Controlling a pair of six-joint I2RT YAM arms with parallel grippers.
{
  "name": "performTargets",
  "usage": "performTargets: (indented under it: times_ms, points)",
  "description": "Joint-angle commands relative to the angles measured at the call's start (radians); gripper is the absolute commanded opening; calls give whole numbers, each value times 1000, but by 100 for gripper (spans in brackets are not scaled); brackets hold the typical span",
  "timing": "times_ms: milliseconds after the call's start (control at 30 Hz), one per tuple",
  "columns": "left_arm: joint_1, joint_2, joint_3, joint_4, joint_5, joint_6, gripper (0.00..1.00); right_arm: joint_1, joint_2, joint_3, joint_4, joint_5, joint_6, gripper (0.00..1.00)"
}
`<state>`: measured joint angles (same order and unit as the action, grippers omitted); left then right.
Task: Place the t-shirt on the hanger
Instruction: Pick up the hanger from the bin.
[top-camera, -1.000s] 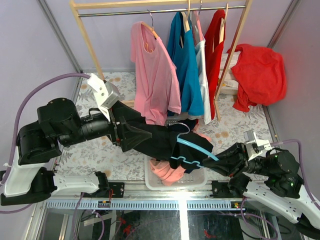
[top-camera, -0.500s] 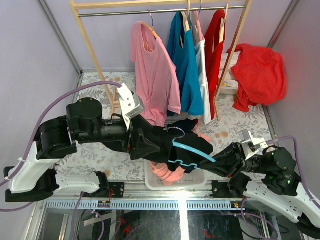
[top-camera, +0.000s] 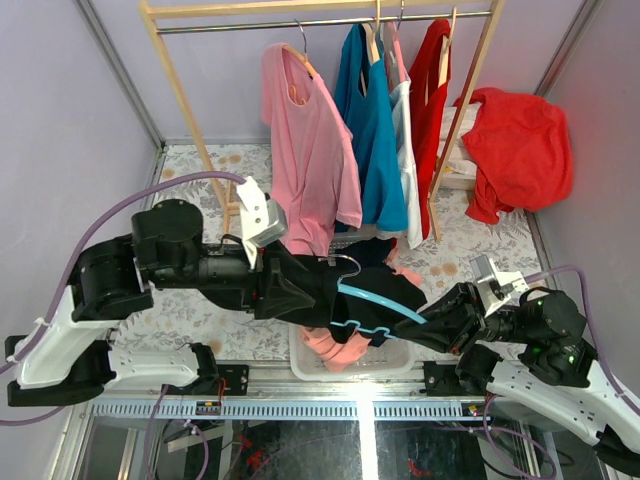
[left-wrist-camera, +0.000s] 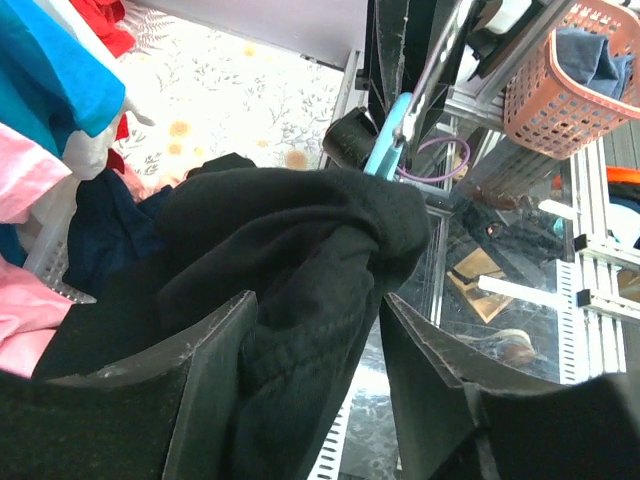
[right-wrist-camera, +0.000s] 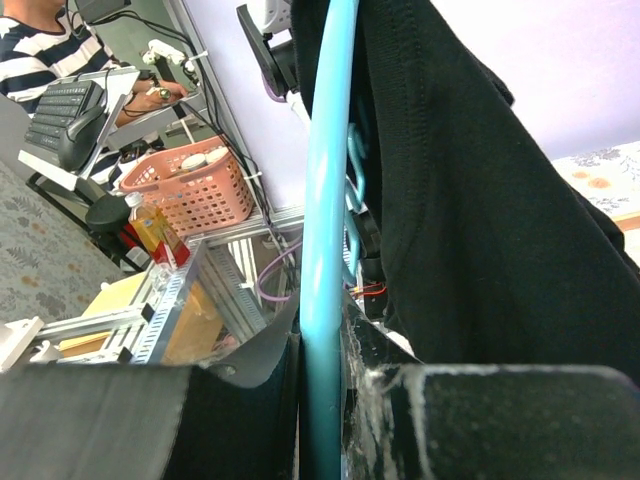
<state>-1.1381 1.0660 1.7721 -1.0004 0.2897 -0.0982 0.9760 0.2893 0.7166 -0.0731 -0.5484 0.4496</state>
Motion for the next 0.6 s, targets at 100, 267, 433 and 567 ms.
performTargets:
  times_ms: [100, 267, 433, 567]
  points:
    - [-4, 33, -26, 45, 81, 15, 41, -1, 24, 20, 216, -35, 25, 0]
    - [-4, 49, -26, 57, 96, 11, 18, -1, 51, 11, 258, -44, 33, 0]
    - [-3, 57, -27, 77, 102, 0, 14, -1, 79, 5, 288, -47, 39, 0]
    - [-4, 58, -30, 77, 102, 4, 31, -1, 93, 4, 292, -53, 38, 0]
